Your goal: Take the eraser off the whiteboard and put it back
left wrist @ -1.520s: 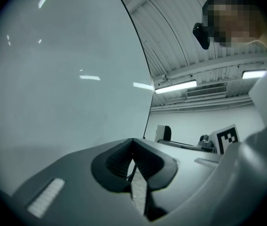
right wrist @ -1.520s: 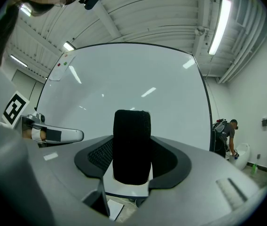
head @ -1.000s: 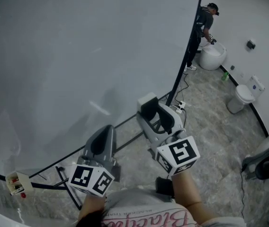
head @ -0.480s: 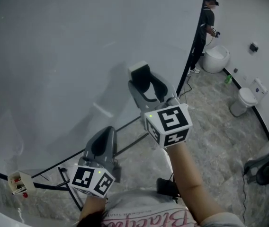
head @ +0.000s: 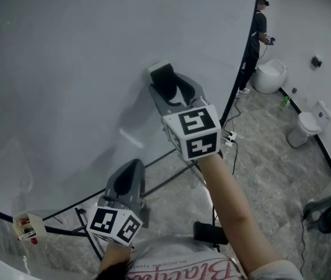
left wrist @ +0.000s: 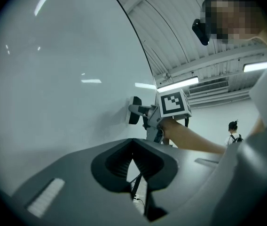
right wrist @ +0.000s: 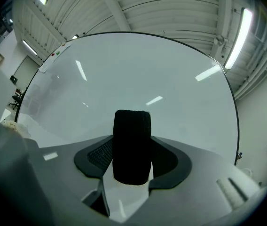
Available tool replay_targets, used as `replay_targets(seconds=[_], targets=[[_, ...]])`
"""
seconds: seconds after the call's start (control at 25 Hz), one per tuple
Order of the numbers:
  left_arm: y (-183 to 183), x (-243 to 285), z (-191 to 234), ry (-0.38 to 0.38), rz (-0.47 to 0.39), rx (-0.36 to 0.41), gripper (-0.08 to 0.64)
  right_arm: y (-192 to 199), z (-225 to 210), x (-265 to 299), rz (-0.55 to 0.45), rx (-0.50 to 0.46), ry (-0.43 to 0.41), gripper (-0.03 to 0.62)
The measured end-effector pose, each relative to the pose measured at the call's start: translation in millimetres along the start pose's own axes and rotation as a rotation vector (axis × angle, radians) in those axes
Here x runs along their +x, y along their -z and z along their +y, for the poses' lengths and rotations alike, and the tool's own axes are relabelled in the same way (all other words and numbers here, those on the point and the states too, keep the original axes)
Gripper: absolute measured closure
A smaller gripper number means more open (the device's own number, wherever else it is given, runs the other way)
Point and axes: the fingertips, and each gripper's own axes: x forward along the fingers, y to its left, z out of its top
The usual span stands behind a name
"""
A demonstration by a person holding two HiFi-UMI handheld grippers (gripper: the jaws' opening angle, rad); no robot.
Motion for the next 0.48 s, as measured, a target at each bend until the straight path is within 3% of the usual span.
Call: replay_targets(seconds=[0.48], targets=[[-1.2, 9.1, -8.1, 0.024, 0.001, 0.008, 0.56, -3.2, -2.9, 3.7, 0.0, -0.004, -0.052, 0.356]])
